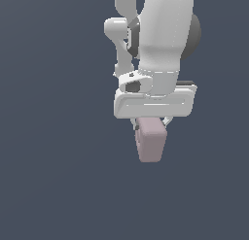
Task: Pick up the object and move it to a goal position.
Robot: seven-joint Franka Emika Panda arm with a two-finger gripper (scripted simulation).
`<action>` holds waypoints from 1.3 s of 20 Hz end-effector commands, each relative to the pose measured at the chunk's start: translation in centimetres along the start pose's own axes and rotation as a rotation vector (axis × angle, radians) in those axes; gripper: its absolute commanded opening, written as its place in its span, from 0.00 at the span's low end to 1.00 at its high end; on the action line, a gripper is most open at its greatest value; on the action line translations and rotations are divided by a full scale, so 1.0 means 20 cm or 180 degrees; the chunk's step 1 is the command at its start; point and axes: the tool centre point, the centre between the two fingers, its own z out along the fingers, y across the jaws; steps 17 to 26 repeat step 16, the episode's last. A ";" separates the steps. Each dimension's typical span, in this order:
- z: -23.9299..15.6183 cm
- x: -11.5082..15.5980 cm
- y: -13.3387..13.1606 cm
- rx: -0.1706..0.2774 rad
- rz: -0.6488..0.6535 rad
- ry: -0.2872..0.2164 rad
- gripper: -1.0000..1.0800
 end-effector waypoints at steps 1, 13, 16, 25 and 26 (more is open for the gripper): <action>-0.22 0.10 -0.06 -0.0031 0.0034 0.0229 0.00; -0.81 0.29 -0.21 -0.0145 0.0107 0.0809 0.00; -0.83 0.29 -0.22 -0.0150 0.0109 0.0832 0.00; -0.83 0.29 -0.22 -0.0150 0.0109 0.0832 0.00; -0.83 0.29 -0.22 -0.0150 0.0109 0.0832 0.00</action>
